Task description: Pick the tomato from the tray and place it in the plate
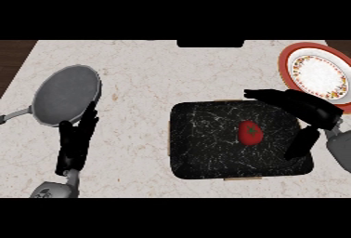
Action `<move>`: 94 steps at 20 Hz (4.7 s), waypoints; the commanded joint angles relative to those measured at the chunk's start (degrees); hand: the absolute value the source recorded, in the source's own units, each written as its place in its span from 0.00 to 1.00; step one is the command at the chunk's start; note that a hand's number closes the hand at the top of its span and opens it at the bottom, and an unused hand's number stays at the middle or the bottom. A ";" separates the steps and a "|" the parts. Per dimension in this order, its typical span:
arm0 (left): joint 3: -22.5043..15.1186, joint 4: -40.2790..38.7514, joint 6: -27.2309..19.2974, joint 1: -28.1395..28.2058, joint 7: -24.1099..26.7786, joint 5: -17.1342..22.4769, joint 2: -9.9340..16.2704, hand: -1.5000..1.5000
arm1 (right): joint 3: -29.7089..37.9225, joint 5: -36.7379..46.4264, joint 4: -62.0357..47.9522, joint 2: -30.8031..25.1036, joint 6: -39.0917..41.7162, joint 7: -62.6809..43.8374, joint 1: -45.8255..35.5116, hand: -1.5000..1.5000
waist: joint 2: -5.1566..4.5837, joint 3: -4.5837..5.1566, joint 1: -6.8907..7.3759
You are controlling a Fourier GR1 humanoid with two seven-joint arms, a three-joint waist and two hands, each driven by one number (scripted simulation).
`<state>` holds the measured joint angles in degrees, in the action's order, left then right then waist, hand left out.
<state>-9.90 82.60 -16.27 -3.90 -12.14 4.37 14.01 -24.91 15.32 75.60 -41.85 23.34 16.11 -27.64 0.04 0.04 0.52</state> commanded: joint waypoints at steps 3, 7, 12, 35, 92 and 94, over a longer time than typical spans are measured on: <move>1.18 3.84 -0.14 0.83 -3.40 -1.57 0.44 0.50 | 0.36 5.57 -0.54 2.13 5.64 -2.26 -0.16 0.00 | 0.03 -0.05 -0.25; 0.91 1.94 -0.32 3.68 1.62 -2.89 -2.20 0.50 | 1.59 10.03 -3.77 4.41 6.29 -0.57 0.30 0.00 | -0.03 -0.04 -0.27; 3.76 6.40 2.66 1.78 -4.61 -2.26 -0.12 0.50 | 4.36 14.49 -8.64 9.20 7.84 1.61 -1.86 0.00 | -0.07 -0.06 -0.09; 6.66 -3.33 4.65 1.30 4.14 -7.71 -6.67 0.50 | 8.48 32.60 -10.67 17.61 2.62 11.21 2.88 1.00 | -0.06 -0.04 -0.53; 8.24 1.23 8.34 -2.80 -2.10 -7.64 -6.89 0.50 | 44.36 34.29 -68.98 -1.55 -23.38 0.23 -26.64 1.00 | -2.03 -0.36 3.69; 6.35 -0.02 8.13 -3.16 -0.87 -8.93 -8.15 0.50 | 42.00 36.85 -69.76 -0.86 -23.98 -0.32 -25.24 1.00 | -2.25 -0.37 3.66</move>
<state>-3.06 83.42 -8.11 -5.50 -13.01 -4.17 6.36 18.93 50.21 8.45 -41.40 -4.83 15.46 -53.85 -1.88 -0.28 4.04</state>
